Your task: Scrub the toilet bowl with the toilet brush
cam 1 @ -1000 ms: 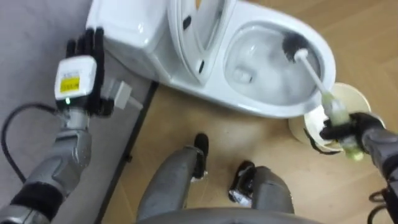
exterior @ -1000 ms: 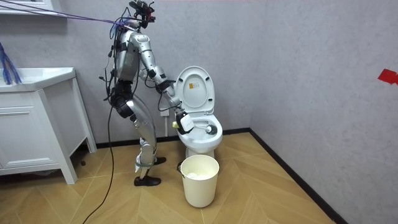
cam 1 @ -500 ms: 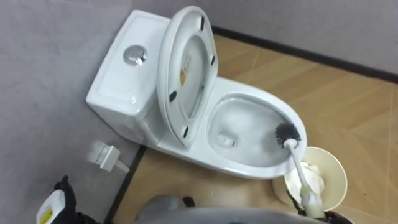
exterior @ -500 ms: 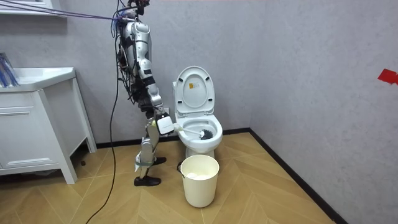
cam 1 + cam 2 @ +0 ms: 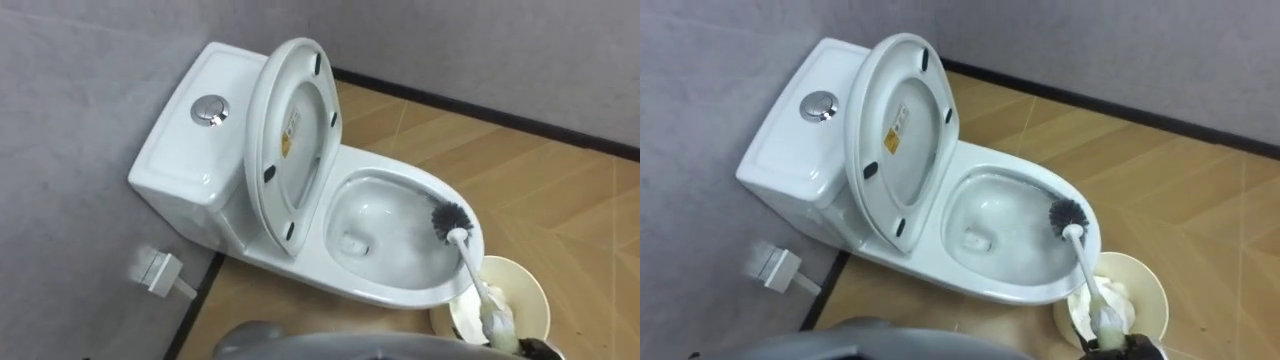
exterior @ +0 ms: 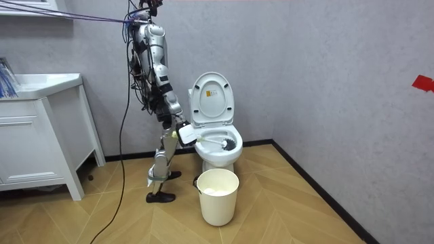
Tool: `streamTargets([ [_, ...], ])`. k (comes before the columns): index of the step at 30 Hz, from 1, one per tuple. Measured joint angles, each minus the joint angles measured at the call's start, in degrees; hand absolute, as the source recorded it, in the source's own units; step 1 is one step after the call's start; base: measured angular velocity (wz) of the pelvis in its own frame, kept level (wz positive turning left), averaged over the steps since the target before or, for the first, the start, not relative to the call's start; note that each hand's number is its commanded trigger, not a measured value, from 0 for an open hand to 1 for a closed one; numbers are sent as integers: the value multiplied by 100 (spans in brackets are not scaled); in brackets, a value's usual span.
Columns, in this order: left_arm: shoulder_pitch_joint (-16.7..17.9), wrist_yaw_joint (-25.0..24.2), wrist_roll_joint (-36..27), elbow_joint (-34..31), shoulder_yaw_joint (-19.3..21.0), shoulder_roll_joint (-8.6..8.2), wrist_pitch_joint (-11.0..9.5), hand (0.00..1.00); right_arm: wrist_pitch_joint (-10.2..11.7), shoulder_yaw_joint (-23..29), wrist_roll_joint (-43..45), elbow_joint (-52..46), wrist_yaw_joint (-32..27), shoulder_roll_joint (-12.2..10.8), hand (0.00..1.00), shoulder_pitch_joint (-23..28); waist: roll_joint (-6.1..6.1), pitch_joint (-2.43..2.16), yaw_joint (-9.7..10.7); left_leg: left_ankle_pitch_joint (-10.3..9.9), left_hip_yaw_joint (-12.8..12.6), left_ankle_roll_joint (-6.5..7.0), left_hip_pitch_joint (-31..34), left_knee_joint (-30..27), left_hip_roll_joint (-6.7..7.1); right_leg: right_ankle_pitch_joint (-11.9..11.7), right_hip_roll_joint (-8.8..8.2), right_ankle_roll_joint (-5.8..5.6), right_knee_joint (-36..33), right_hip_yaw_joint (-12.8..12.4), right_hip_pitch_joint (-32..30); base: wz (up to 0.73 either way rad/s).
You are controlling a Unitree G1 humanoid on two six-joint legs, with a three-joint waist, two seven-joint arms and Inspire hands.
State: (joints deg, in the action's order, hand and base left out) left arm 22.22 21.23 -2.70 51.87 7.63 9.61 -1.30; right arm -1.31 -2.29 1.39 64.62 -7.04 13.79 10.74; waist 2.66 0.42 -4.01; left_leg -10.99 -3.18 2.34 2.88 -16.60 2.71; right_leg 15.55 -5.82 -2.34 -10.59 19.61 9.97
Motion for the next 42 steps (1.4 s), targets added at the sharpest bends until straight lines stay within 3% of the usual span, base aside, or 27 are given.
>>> streamTargets([
  [4, -234, -12, -462, 7, 24, -4, -31, 0, 36, 331, 35, -350, -176, -226, 100, 221, -76, -2, 115, -32, -150, 6, -122, 45, -31, -7, 9, 2, -33, -251, 13, -24],
  [7, -279, -64, -454, 220, 173, -32, -184, 0, 201, 768, 230, -742, -525, -345, 100, 440, -166, -10, 173, -42, -374, 7, -285, 194, -81, -52, 26, -2, -17, -575, 1, -47],
  [10, -407, -83, -451, 540, 228, -41, -194, 0, 387, 1072, 420, -1031, -1015, -349, 100, 569, -221, -13, 316, -69, -545, 6, -345, 215, -123, -58, 46, 3, -27, -837, -74, -37],
  [14, -565, -263, -453, 775, 219, -47, -185, 0, 459, 1175, 416, -1176, -1515, -352, 100, 613, -245, -23, 455, -91, -734, -11, -385, 223, -200, -100, 92, 33, -16, -1021, -126, -26],
  [21, -649, -537, -401, 796, 232, -88, -175, 0, 551, 1317, 469, -1169, -2074, -363, 100, 651, -326, -56, 687, -88, -840, -16, -479, 292, -201, -106, 98, 39, -9, -1107, -101, -9],
  [22, -656, -564, -403, 796, 232, -88, -175, 0, 552, 1317, 469, -1163, -2097, -366, 69, 651, -330, -56, 694, -88, -847, -16, -483, 293, -201, -106, 98, 39, -6, -1112, -101, -4],
  [23, -669, -605, -403, 796, 231, -88, -176, 0, 553, 1316, 473, -1142, -2133, -380, 13, 651, -331, -56, 689, -87, -867, -17, -504, 293, -199, -106, 99, 39, -4, -1136, -99, -11],
  [24, -670, -647, -403, 795, 231, -89, -176, 0, 555, 1311, 480, -1142, -2165, -401, 0, 648, -333, -55, 670, -88, -908, -20, -527, 298, -200, -106, 103, 39, 1, -1169, -100, -11],
  [42, -687, -723, -208, 1009, 233, -110, -177, 0, 617, 1219, 1029, -703, -2156, -447, 0, 652, -274, -48, 657, -94, -945, -28, -550, 331, -195, -106, 106, 39, 52, -1228, -92, -1],
])
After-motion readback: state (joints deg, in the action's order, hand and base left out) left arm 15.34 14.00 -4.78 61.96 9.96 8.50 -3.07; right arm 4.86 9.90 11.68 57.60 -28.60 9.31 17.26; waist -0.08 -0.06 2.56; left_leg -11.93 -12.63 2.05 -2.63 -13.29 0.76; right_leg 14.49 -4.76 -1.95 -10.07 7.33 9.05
